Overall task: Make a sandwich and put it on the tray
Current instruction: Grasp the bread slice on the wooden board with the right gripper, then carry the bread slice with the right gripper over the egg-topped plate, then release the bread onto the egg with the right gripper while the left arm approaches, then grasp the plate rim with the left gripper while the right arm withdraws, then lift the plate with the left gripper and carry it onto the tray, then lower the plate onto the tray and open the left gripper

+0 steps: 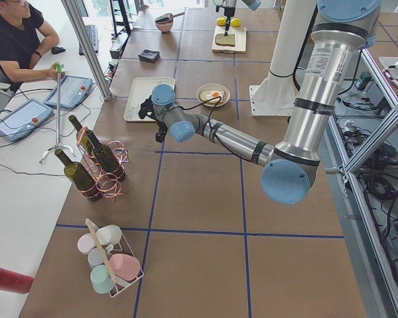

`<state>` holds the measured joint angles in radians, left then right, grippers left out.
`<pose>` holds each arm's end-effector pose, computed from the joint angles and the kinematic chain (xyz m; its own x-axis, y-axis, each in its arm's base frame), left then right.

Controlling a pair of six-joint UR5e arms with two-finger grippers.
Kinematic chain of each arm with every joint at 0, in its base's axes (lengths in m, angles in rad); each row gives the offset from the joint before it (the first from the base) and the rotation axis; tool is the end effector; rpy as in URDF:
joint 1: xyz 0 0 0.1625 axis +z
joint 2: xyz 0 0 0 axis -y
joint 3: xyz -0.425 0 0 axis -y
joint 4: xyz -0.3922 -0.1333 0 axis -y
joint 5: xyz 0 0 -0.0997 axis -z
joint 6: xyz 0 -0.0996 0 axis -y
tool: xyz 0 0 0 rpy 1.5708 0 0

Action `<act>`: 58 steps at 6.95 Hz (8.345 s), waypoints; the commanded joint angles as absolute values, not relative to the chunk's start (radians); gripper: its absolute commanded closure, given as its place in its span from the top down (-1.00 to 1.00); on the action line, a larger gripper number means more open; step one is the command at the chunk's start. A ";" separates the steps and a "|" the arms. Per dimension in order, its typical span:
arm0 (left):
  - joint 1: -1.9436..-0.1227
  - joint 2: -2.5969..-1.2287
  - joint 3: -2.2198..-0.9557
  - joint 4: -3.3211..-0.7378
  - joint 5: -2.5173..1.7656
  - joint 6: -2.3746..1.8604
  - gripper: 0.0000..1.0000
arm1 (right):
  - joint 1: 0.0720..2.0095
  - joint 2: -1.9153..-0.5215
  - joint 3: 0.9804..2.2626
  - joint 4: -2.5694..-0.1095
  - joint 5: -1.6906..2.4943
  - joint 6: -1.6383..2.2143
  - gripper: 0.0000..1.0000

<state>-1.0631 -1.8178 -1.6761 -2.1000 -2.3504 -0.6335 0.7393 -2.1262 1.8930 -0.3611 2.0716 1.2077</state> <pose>0.2316 -0.5464 0.4074 0.4714 0.3318 -0.8172 -0.0374 0.9332 0.3573 -0.1535 -0.2557 0.5806 0.4923 0.0272 0.8700 -0.1308 0.9905 0.0430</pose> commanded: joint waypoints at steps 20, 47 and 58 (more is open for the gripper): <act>-0.714 -1.963 -1.681 -2.212 -2.104 -1.200 0.99 | 0.538 -1.092 1.930 -1.452 1.937 1.447 1.00; -0.695 -2.357 -1.305 -2.186 -2.017 -1.975 -1.00 | 1.412 -1.672 1.795 -1.580 2.351 -0.024 1.00; -0.712 -2.304 -1.243 -2.313 -1.841 -1.989 1.00 | 1.483 -1.646 1.721 -1.551 2.362 -0.011 1.00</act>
<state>-0.7066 -2.3915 -1.1332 -2.3173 -1.8366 -2.0670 1.4828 -1.6454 1.7216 -1.5509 2.3622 -0.0113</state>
